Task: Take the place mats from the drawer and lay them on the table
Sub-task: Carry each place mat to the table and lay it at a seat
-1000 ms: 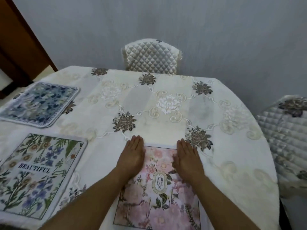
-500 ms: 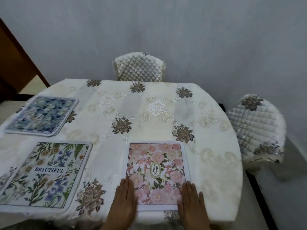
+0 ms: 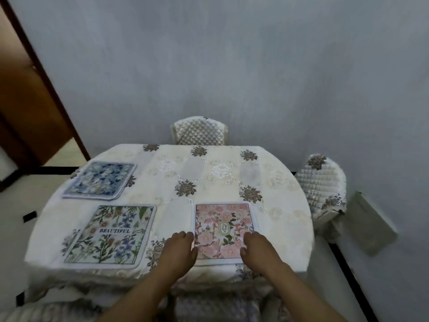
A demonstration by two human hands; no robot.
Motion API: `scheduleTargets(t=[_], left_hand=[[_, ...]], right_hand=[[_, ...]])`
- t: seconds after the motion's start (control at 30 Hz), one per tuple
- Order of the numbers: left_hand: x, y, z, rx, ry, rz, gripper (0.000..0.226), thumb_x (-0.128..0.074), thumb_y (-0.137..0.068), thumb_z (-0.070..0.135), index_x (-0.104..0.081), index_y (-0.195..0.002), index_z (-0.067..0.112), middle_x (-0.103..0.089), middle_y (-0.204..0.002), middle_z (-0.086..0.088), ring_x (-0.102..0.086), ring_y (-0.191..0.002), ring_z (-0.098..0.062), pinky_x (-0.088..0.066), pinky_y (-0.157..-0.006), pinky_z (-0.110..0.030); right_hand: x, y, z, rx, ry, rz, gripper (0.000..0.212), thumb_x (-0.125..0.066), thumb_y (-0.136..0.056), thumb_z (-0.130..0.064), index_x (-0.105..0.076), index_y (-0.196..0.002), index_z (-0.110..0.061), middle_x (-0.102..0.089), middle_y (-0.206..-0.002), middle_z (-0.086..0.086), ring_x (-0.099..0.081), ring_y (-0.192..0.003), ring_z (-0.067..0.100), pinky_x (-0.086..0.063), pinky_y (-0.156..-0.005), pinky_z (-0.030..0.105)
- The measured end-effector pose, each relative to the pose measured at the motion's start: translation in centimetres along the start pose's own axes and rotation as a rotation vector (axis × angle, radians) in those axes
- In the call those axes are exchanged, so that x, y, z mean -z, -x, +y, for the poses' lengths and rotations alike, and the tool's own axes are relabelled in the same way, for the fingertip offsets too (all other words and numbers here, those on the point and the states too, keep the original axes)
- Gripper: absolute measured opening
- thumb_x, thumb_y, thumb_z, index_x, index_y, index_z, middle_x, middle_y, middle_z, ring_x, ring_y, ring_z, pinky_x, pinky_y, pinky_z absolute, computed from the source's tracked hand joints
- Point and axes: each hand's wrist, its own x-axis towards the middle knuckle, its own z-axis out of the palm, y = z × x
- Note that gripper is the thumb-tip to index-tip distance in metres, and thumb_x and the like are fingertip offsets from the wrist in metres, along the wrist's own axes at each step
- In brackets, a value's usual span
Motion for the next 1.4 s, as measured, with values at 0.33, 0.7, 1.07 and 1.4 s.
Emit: scheduleTargets(t=[0.33, 0.7, 1.07, 1.4], left_hand=[[6.4, 13.4, -1.2, 0.229, -0.182, 0.026, 0.033, -0.048, -0.087, 0.039, -0.053, -0.111, 0.017, -0.06, -0.113, -0.009, -0.053, -0.109, -0.031, -0.039, -0.093, -0.042], [8.6, 28.9, -8.8, 0.492, -0.107, 0.093, 0.029, -0.049, -0.088, 0.044, -0.055, -0.109, 0.025, -0.06, -0.113, -0.002, -0.053, -0.11, -0.025, -0.036, -0.096, -0.043], [12.7, 41.8, -28.3, 0.661, -0.097, 0.155, 0.029, -0.047, -0.091, 0.042, -0.057, -0.107, 0.02, -0.062, -0.107, -0.006, -0.055, -0.102, -0.027, -0.038, -0.091, -0.042], [16.6, 48.6, -46.2, 0.746, -0.107, 0.111, 0.032, -0.048, -0.091, 0.042, -0.057, -0.109, 0.017, -0.062, -0.105, -0.006, -0.054, -0.102, -0.026, -0.037, -0.09, -0.041]], right_hand=[[0.5, 6.2, -7.8, 0.332, 0.067, 0.012, 0.015, -0.048, -0.085, -0.03, -0.05, -0.091, -0.017, -0.052, -0.089, 0.006, -0.056, -0.082, 0.026, -0.04, -0.064, 0.032], [-2.6, 12.5, -22.3, 0.622, 0.118, -0.002, 0.022, -0.051, -0.082, -0.029, -0.056, -0.096, -0.013, -0.06, -0.097, 0.011, -0.06, -0.086, 0.03, -0.046, -0.071, 0.035], [-10.3, 15.3, -48.0, 0.769, 0.068, -0.085, 0.015, -0.046, -0.079, -0.036, -0.052, -0.082, -0.022, -0.058, -0.077, 0.003, -0.063, -0.079, 0.028, -0.039, -0.059, 0.029], [-16.8, 15.8, -65.1, 0.79, 0.088, -0.124, 0.014, -0.049, -0.083, -0.025, -0.05, -0.086, -0.011, -0.057, -0.09, 0.012, -0.058, -0.084, 0.032, -0.034, -0.062, 0.029]])
